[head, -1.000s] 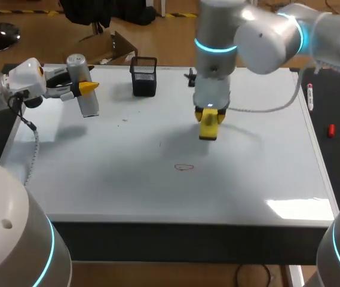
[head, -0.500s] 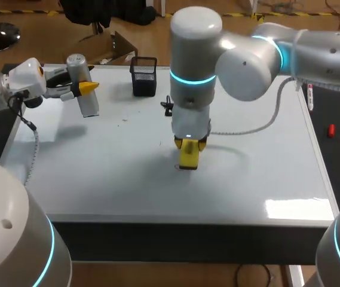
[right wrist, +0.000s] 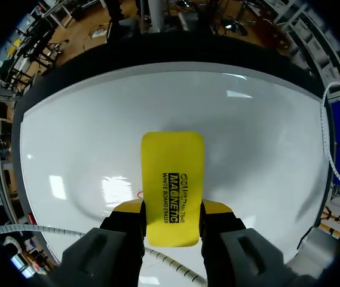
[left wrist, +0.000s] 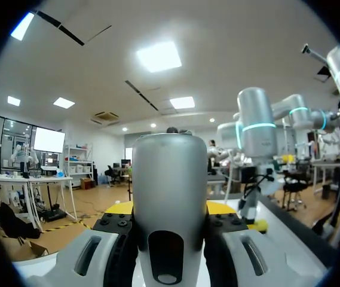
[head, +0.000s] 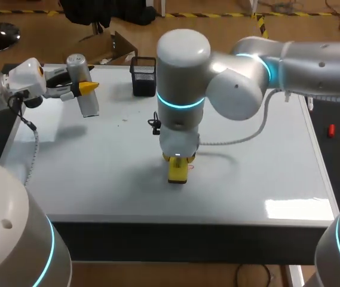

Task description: Pick up the inspection probe, press it on each red-marked spot on the whiteboard one by one, put down the probe, pick up the eraser, and wipe off all the red marks.

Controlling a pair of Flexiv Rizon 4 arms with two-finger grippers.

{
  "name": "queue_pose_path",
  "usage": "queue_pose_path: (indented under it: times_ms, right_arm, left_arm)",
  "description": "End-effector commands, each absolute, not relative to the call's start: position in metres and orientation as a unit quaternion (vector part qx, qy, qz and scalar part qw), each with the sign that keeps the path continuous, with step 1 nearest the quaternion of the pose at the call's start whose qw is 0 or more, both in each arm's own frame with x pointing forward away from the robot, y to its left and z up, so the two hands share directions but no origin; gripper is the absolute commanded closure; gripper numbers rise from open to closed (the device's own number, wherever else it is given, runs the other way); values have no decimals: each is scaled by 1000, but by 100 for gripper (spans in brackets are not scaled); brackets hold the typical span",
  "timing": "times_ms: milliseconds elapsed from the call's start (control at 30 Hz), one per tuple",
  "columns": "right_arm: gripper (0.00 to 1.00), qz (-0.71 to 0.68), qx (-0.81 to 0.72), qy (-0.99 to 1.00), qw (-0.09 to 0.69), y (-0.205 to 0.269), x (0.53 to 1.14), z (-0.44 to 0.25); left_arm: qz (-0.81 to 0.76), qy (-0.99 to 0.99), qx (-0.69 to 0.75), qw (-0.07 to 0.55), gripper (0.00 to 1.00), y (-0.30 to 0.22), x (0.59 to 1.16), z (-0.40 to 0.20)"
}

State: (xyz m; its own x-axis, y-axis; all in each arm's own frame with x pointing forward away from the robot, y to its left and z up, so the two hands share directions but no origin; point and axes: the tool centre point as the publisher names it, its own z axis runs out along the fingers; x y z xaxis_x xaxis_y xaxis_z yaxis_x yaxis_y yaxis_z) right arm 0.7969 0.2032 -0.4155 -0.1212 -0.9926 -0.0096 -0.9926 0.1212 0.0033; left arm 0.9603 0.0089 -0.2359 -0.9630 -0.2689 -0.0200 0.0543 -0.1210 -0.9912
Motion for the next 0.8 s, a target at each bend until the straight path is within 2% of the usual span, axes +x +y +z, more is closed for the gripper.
queue_pose_path:
  times_ms: [33,300,800]
  right_arm:
    - [100,3,-666,746,3,211,798,-424]
    - [100,8,-670,743,7,210,800,-431]
    - [100,2,-651,759,-1,170,815,-440]
  left_arm:
    - [-743,655,-83,110,100,9,959,-234]
    - [-743,655,-83,110,100,9,959,-234]
    - [-743,655,-83,110,100,9,959,-234]
